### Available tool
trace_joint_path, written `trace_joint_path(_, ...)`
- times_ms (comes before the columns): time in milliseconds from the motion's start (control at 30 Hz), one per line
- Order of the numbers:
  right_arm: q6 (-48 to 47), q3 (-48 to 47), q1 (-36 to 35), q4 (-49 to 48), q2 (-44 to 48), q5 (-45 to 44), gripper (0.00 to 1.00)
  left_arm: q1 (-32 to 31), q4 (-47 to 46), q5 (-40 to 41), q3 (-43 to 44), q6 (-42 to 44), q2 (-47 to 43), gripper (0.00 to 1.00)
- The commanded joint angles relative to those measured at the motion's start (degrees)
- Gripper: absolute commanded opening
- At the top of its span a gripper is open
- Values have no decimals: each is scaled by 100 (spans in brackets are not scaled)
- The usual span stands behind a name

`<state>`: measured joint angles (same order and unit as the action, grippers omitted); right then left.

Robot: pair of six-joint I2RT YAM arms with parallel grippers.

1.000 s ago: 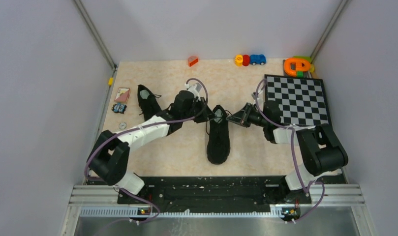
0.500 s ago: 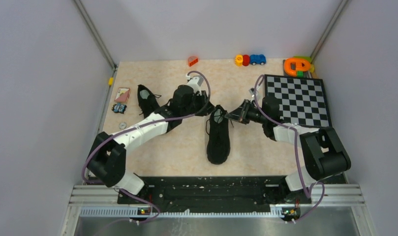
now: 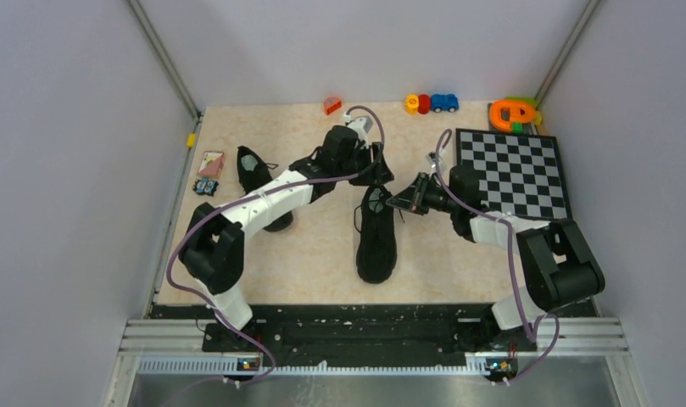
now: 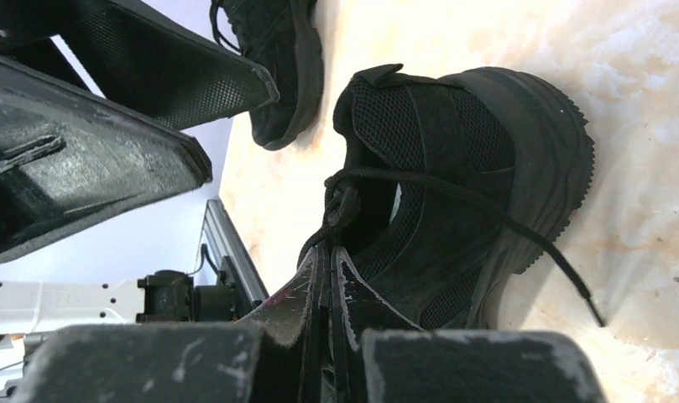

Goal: Tie the shoes
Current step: Tie the shoelace on the shoe.

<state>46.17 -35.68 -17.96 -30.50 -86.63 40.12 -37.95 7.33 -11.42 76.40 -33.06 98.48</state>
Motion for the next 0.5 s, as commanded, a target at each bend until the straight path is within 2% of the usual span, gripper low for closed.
trace_joint_path(0, -131, -271, -112, -212, 217, -13, 0, -182, 922, 133, 666, 165, 180, 58)
trace_joint_path(467, -157, -342, -211, -144, 235, -22, 0, -555, 2115, 893, 1464, 552, 534, 57)
